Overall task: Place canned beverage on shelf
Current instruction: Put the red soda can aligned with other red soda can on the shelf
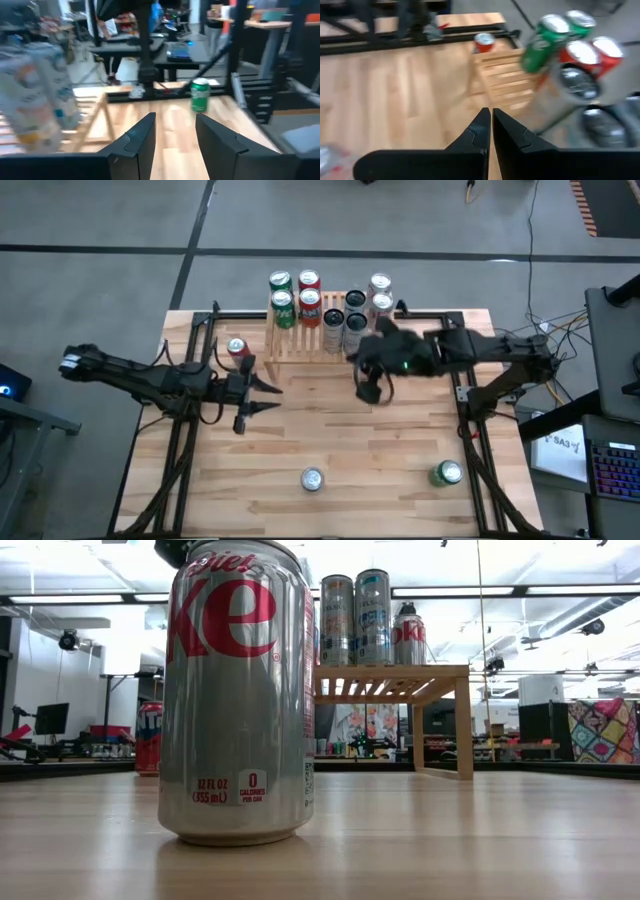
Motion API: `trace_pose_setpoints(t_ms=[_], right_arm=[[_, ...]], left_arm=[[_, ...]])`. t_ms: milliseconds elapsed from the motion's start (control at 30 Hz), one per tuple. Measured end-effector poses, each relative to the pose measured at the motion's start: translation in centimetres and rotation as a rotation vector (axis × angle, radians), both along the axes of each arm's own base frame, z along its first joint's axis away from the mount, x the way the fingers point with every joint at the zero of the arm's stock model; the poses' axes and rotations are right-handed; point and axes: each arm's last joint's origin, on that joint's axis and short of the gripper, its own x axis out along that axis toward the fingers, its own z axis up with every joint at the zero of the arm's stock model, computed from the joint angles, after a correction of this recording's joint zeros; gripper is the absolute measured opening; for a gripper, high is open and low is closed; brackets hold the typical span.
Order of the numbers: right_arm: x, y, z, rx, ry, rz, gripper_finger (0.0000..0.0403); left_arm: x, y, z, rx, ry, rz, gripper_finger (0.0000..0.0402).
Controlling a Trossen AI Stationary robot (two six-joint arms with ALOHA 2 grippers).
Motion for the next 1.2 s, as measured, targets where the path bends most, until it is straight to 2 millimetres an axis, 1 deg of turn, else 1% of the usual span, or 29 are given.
trace_pose_setpoints(t_ms=[100, 200, 333, 400, 500, 633, 767, 900, 1000, 1067, 1200], right_arm=[[0.0, 2.0, -0.6, 0.02, 0.007, 0.05, 0.0009], [0.0, 3.4, -1.1, 0.031, 0.01, 0.088, 0.0009], [0.4, 4.6, -2.3, 0.035, 0.022, 0.113, 0.0009], [0.8, 4.9, -3.1, 0.036, 0.015, 0.121, 0.0009], [1.2, 5.0, -4.3, 0.054, 0.014, 0.108, 0.0009], [1.5, 5.0, -5.9, 0.078, 0.034, 0.082, 0.0009], [2.1, 5.2, -6.8, 0.097, -0.018, 0.073, 0.0009], [2.0, 5.7, -7.3, 0.057, -0.022, 0.039, 0.0009], [1.8, 6.3, -7.5, 0.015, -0.019, 0.017, 0.0009], [1.7, 6.5, -7.5, -0.017, -0.015, 0.024, 0.0009], [1.7, 6.4, -7.5, -0.058, 0.001, 0.048, 0.0009]], left_arm=[[0.4, -0.3, -0.4, -0.031, 0.026, -0.018, 0.0125], [1.0, -0.4, -1.0, -0.059, 0.054, -0.013, 0.0125], [1.7, -0.6, -1.4, -0.053, 0.069, -0.011, 0.0125], [1.8, -0.6, -1.0, -0.009, 0.059, -0.013, 0.0125], [1.2, -0.5, -0.2, 0.065, 0.073, -0.019, 0.0125], [-0.7, 0.0, 0.0, 0.104, 0.179, -0.01, 0.0125], [-2.9, 0.8, 0.3, 0.015, 0.261, 0.128, 0.0125], [-4.5, 1.4, -0.2, -0.149, 0.347, 0.271, 0.0125], [-5.3, 1.7, -0.3, -0.256, 0.397, 0.384, 0.0125], [-5.6, 2.1, 0.0, -0.242, 0.422, 0.466, 0.0125], [-5.9, 3.0, 1.4, -0.17, 0.434, 0.653, 0.0117]])
